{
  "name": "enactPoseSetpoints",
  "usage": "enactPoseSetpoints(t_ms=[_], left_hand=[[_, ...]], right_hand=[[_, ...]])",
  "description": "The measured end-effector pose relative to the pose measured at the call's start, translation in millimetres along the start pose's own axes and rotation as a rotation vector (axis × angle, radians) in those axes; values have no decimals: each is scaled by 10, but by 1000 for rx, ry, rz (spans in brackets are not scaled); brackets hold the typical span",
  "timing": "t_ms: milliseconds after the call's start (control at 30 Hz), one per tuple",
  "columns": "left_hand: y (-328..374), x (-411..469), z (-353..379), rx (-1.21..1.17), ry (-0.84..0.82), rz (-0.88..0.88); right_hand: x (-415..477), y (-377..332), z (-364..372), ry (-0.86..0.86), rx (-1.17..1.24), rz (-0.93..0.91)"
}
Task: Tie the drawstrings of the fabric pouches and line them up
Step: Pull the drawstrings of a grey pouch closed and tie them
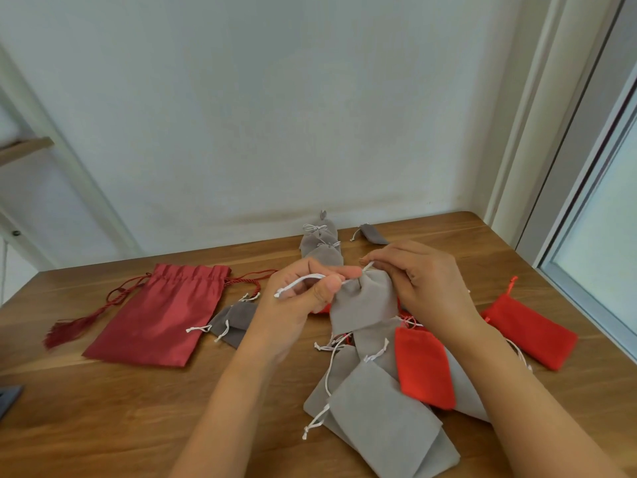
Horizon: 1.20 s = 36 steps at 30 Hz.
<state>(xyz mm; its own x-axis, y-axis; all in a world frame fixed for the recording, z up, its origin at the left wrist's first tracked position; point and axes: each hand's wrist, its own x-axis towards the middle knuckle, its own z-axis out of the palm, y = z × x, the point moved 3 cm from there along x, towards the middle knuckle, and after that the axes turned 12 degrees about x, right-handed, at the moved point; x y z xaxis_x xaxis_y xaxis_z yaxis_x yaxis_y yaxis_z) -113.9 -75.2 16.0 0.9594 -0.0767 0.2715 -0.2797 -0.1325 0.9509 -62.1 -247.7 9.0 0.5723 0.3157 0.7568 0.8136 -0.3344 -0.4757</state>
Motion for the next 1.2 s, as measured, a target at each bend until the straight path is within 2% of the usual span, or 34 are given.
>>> enactPoseSetpoints(t_ms=[67, 200, 367, 567, 733, 1033, 1133, 1200], left_hand=[[-16, 11, -24, -25, 21, -33], [-93, 41, -141, 46, 176, -169], [-173, 80, -177, 199, 261, -206], [-172, 38, -85, 473, 16, -126], [-169, 20, -28, 477, -96, -56], [-168, 26, -59, 451, 16, -52], [-132, 26, -66, 415, 38, -55], [-118, 36, -85, 380, 70, -61]], right_hand=[[-24, 10, 55, -37, 40, 11], [-47, -34, 174, -146, 124, -19], [-67, -173, 272, -117, 103, -146], [-77, -228, 291, -39, 2, -252], [-87, -205, 273, -20, 100, -183], [-70, -209, 270, -11, 181, -99], [-51, -255, 243, -25, 315, 22], [-40, -272, 220, -4, 302, 34]])
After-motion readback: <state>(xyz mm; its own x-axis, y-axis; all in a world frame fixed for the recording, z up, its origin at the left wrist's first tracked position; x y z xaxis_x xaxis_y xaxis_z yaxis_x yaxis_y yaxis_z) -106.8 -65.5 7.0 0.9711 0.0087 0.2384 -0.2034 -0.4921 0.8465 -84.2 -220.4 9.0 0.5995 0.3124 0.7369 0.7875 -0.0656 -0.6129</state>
